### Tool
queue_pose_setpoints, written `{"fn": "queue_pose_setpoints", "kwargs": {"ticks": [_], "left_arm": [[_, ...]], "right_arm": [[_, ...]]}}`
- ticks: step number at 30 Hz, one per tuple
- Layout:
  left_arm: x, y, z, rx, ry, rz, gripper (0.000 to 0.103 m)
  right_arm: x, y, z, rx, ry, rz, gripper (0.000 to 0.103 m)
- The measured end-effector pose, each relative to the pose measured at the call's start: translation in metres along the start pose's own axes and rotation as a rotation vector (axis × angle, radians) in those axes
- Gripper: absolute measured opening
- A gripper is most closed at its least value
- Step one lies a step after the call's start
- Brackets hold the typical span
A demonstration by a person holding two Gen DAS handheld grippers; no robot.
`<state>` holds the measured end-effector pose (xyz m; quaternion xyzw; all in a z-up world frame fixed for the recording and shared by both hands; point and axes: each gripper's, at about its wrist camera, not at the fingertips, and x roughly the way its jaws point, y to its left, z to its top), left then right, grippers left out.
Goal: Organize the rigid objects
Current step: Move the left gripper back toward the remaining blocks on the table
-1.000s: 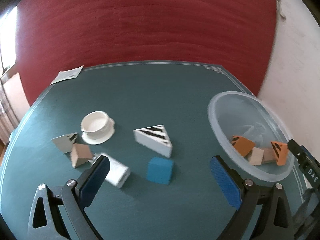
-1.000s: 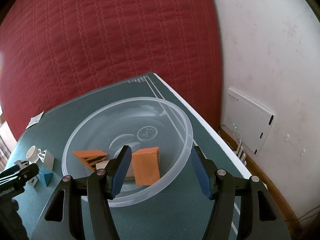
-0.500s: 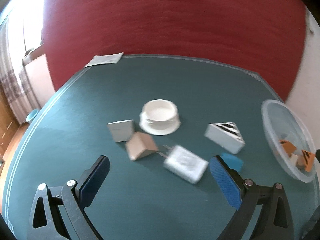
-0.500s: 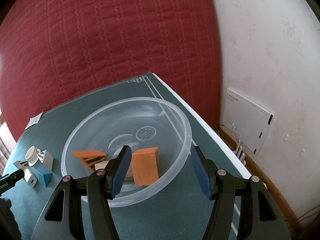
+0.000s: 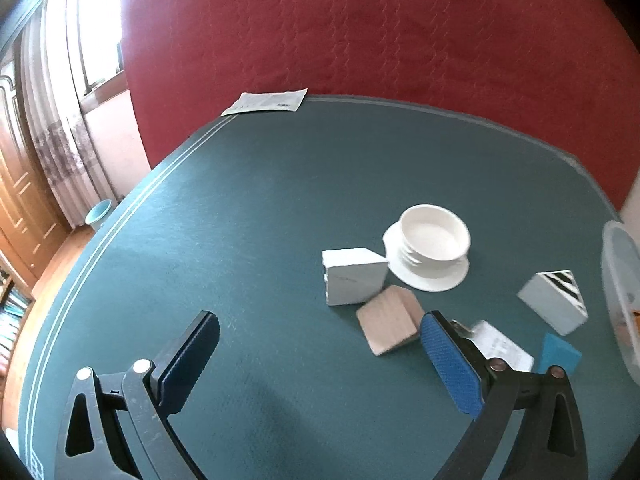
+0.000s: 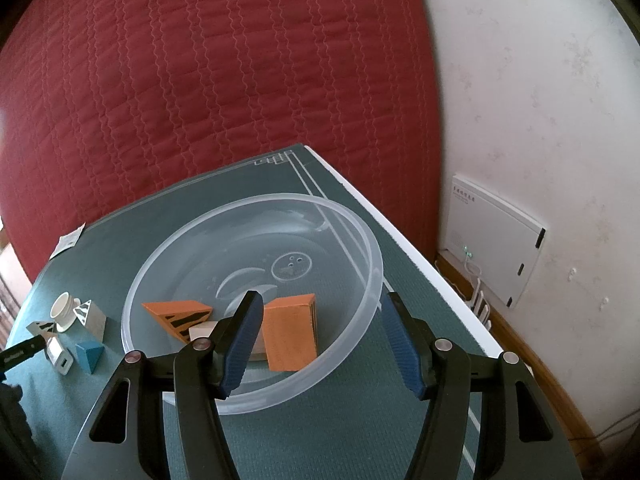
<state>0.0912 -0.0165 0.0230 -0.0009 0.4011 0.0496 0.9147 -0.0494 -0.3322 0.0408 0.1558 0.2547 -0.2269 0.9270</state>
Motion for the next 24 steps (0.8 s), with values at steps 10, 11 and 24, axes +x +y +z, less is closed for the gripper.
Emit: {"fn": "queue_pose_setpoints", "kwargs": {"ticks": [10,11,24], "left_arm": [[0.007,-0.003,0.012,0.006,-0.001,-0.002,0.102],[0.007,-0.003,0.012,0.004,-0.002,-0.001,0.102],[0.021,0.027,0.019,-0.098,0.025,0.022,0.103]], "right_arm": [[-0.001,0.000,0.000,0.002,0.001,-0.001,0.063],[0.000,0.000,0.000,0.002,0.001,-0.002,0.063],[-0.001,-0.001,-0.002,0.005,0.005,-0.002,0.063]]}}
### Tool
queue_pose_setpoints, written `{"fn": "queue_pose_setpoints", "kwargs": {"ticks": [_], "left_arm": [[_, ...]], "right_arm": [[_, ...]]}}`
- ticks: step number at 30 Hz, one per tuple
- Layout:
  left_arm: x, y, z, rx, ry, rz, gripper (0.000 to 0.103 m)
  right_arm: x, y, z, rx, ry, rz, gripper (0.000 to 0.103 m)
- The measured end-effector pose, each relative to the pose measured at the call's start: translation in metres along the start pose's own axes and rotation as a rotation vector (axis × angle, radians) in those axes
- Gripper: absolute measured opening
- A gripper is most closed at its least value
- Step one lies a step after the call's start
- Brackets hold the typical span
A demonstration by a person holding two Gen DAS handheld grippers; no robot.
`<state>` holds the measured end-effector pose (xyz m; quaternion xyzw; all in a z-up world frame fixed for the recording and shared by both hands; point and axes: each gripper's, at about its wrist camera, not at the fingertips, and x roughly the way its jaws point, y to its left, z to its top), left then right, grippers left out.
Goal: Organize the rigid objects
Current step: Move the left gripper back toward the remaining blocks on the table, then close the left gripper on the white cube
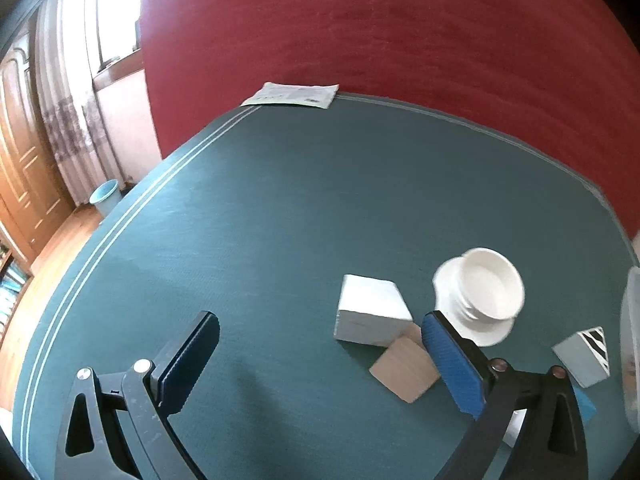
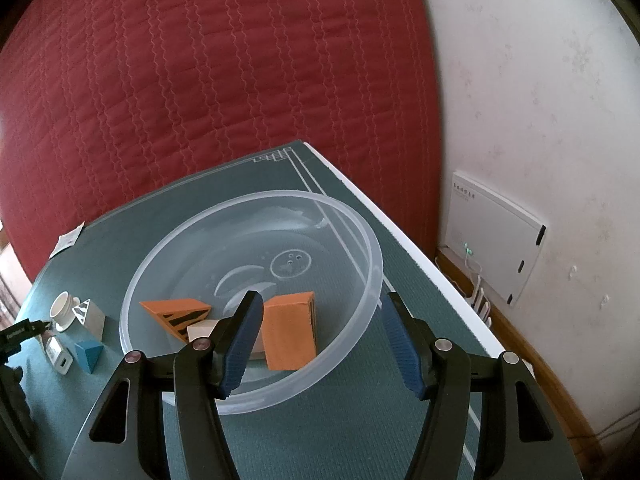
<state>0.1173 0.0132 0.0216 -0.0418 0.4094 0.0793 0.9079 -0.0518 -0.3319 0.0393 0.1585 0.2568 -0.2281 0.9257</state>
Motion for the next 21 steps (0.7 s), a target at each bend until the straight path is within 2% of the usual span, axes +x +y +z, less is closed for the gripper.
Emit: {"fn": "queue_pose_setpoints", "kwargs": {"ticks": [9,11,21], "left_arm": [[0.003,0.023,0.004,-0.046,0.008,0.019,0.102],[0.002,0.023,0.004,-0.037,0.003,0.010,0.098],[0.004,0.015,0.007,0.062,-0.005,-0.117,0.057]], "right_arm": [[0.001,0.000,0.000,0.001,0.000,-0.001,0.063],[0.001,0.000,0.000,0.000,0.000,-0.001,0.063],[0.001,-0.002,-0.002,0.003,0.007,-0.009,0.063]]}}
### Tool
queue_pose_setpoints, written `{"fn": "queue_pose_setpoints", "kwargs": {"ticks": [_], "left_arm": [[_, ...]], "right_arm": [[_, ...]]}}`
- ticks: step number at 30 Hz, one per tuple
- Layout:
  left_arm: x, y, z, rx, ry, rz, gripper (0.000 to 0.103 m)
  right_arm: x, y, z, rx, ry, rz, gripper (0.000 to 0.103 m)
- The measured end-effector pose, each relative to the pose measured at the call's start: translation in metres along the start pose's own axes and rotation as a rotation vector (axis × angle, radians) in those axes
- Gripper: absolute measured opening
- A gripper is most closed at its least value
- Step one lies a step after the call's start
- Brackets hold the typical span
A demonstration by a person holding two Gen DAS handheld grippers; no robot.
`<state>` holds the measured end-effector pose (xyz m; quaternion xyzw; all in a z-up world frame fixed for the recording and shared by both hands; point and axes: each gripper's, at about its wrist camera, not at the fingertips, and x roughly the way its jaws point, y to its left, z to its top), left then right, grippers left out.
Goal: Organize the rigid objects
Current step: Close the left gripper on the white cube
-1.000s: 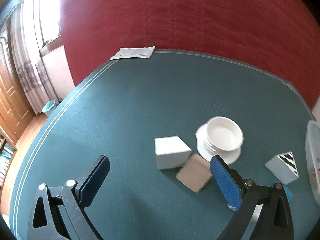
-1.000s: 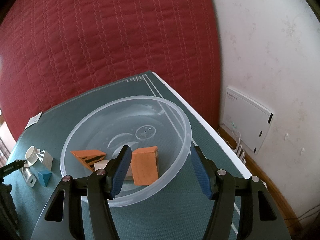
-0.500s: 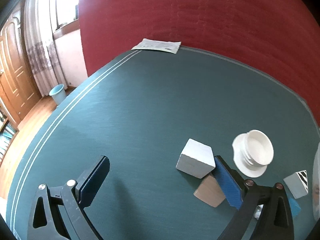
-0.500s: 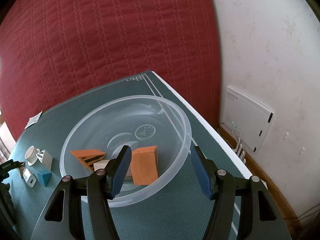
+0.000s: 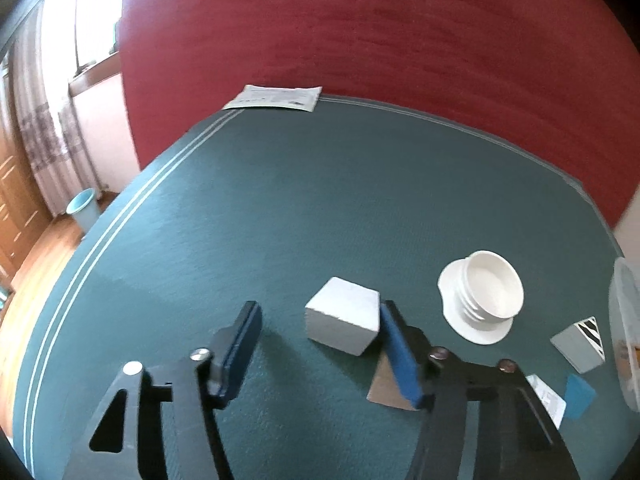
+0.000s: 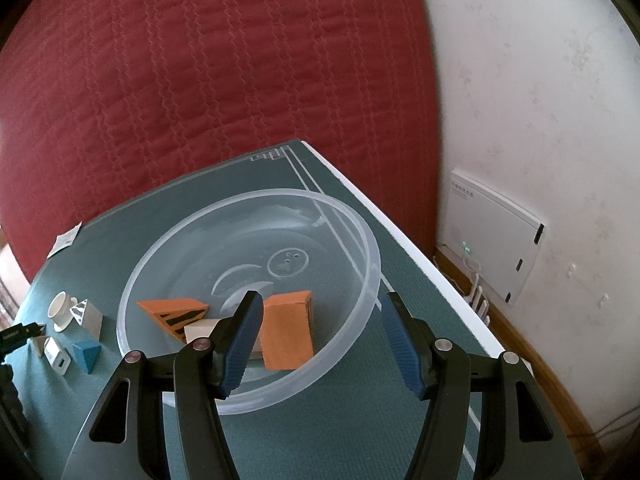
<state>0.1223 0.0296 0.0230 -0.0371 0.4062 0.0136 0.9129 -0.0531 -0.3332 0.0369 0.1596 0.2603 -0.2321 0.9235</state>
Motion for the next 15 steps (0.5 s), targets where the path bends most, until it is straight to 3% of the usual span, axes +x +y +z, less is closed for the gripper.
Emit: {"fn": "queue_pose_setpoints", "kwargs": {"ticks": [4,8,15], "left_arm": [[-0.003,-0.002,-0.001,0.021,-0.003,-0.031,0.037],[-0.006,0.003,-0.004,0.002,0.002,-0.029,0.036],[-0.022,0.022,-0.012,-0.034,-0.023,0.007,0.036]], "right_arm": [[-0.001,0.001,0.000,-0.003,-0.001,-0.008,0.063],[-0.003,0.004,0.001,-0.025,-0.025,-0.017,0.063],[-0.026,0.026,-0.005,-0.146,-0.156,-0.082,0.063]]}}
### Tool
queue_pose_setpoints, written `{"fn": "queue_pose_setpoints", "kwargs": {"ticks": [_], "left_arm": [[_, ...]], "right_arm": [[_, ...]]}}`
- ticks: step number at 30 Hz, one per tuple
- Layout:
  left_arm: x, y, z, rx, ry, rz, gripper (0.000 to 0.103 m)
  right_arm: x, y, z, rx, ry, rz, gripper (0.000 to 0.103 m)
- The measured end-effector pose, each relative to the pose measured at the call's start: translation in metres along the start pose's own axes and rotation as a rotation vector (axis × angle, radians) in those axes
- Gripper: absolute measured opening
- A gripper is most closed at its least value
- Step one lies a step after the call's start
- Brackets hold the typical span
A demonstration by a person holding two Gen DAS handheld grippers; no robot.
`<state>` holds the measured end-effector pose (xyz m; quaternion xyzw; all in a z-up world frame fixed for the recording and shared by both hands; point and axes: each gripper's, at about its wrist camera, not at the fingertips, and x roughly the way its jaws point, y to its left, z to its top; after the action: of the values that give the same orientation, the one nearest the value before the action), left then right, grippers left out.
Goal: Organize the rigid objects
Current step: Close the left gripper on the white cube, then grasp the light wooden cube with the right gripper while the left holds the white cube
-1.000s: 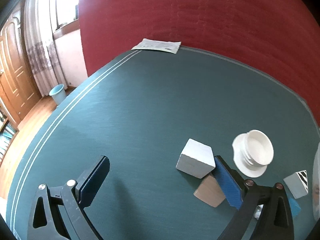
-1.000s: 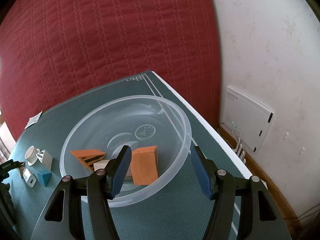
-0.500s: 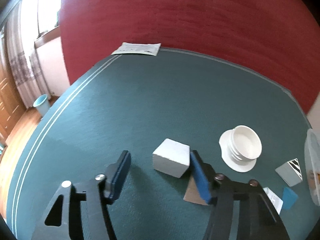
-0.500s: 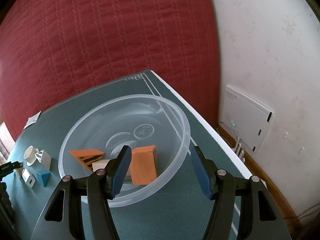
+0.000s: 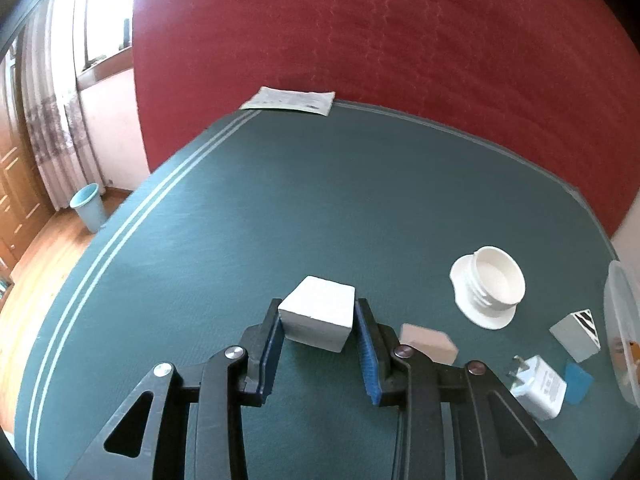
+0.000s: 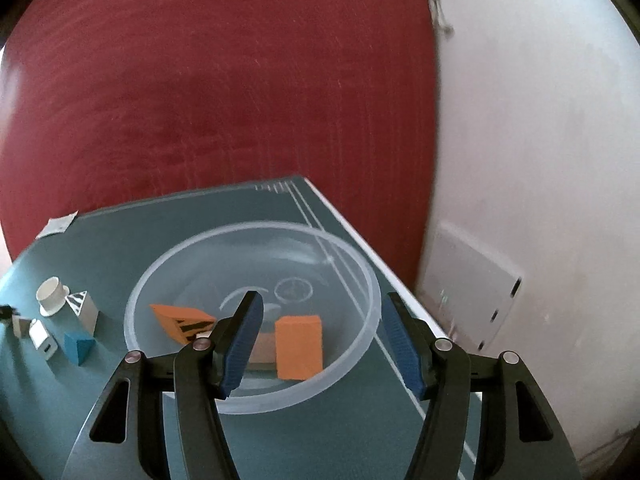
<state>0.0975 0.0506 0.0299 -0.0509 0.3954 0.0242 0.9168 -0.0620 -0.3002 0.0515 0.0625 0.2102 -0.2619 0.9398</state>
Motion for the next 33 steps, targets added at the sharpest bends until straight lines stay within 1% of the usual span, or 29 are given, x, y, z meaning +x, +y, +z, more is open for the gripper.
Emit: {"fn": "queue_pose_setpoints", "kwargs": {"ticks": [3,7,10,15,21,24,30,32,33], "left_arm": [[-0.007,0.008,-0.005,0.004,-0.009,0.012,0.036],[-0.012,0.017,-0.012,0.011,-0.007,0.032,0.036],[-0.016,0.024,-0.016,0.015,-0.009,0.039,0.036],[-0.022,0.037,-0.020,0.005,-0.012,0.044,0.036],[-0.023,0.041,-0.027,-0.001,-0.014,0.064,0.036],[-0.025,0.041,-0.027,-0.003,-0.025,0.071,0.036],[-0.021,0.045,-0.028,-0.031,0.005,0.069,0.036],[-0.023,0.046,-0.030,-0.032,0.002,0.075,0.036],[-0.023,0.046,-0.031,-0.031,0.001,0.080,0.036]], "right_arm": [[-0.004,0.009,-0.003,0.006,0.023,0.044,0.063],[-0.008,0.029,-0.007,-0.006,0.072,0.135,0.063],[-0.014,0.049,-0.006,-0.010,0.095,0.227,0.063],[-0.014,0.101,-0.007,-0.035,0.179,0.409,0.063],[-0.008,0.164,-0.018,-0.097,0.295,0.585,0.063],[-0.010,0.198,-0.023,-0.153,0.316,0.634,0.063],[-0.013,0.248,-0.024,-0.232,0.351,0.727,0.063],[-0.009,0.259,-0.025,-0.238,0.371,0.748,0.060],[-0.007,0.265,-0.026,-0.243,0.384,0.759,0.057]]}}
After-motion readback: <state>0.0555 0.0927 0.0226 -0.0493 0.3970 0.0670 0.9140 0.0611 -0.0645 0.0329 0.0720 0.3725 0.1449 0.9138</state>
